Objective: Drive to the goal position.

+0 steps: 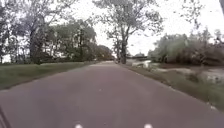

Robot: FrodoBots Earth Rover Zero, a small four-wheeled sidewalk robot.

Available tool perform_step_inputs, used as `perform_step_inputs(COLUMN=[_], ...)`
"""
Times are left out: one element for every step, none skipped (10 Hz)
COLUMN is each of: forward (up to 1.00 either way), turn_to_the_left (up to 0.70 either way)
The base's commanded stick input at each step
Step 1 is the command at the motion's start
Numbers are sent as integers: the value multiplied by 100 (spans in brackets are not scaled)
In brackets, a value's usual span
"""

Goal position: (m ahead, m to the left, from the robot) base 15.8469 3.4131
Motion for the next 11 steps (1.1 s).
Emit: perform_step_inputs(forward=[100,100,100,100,100,100,100,100,100,100,100], turn_to_the_left=[0,0,0,0,0,0,0,0,0,0,0])
